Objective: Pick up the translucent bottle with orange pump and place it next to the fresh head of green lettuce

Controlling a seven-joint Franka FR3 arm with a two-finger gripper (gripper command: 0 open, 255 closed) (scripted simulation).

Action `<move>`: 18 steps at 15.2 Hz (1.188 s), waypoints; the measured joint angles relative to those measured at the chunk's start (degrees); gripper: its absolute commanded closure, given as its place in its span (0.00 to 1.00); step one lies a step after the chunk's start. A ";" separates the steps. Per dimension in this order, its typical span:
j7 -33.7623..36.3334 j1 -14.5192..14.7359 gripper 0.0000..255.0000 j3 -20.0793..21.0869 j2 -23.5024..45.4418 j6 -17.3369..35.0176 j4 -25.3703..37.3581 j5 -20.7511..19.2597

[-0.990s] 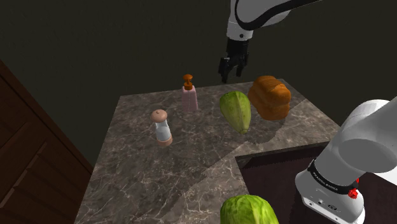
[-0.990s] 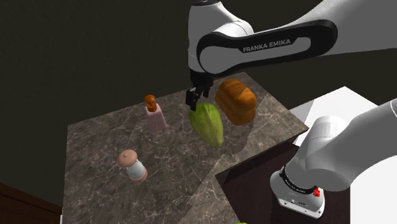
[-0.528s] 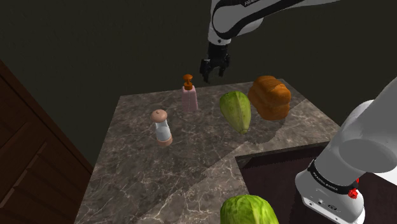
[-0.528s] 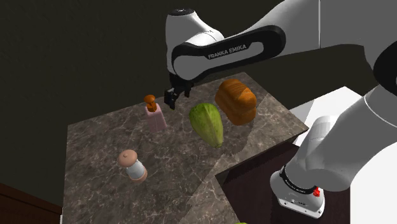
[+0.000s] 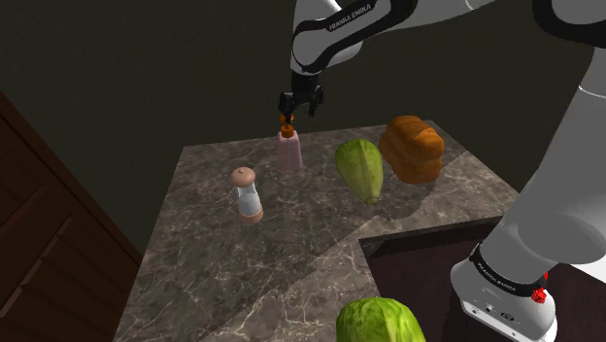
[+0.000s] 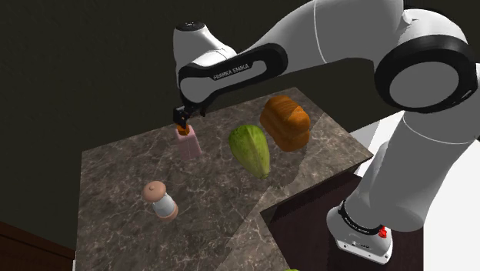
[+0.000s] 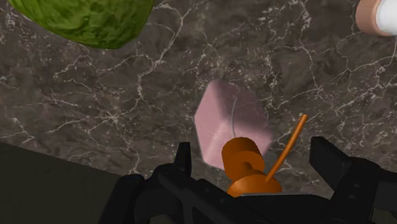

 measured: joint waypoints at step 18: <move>2.49 0.74 1.00 -0.28 10.46 5.23 7.05 -1.34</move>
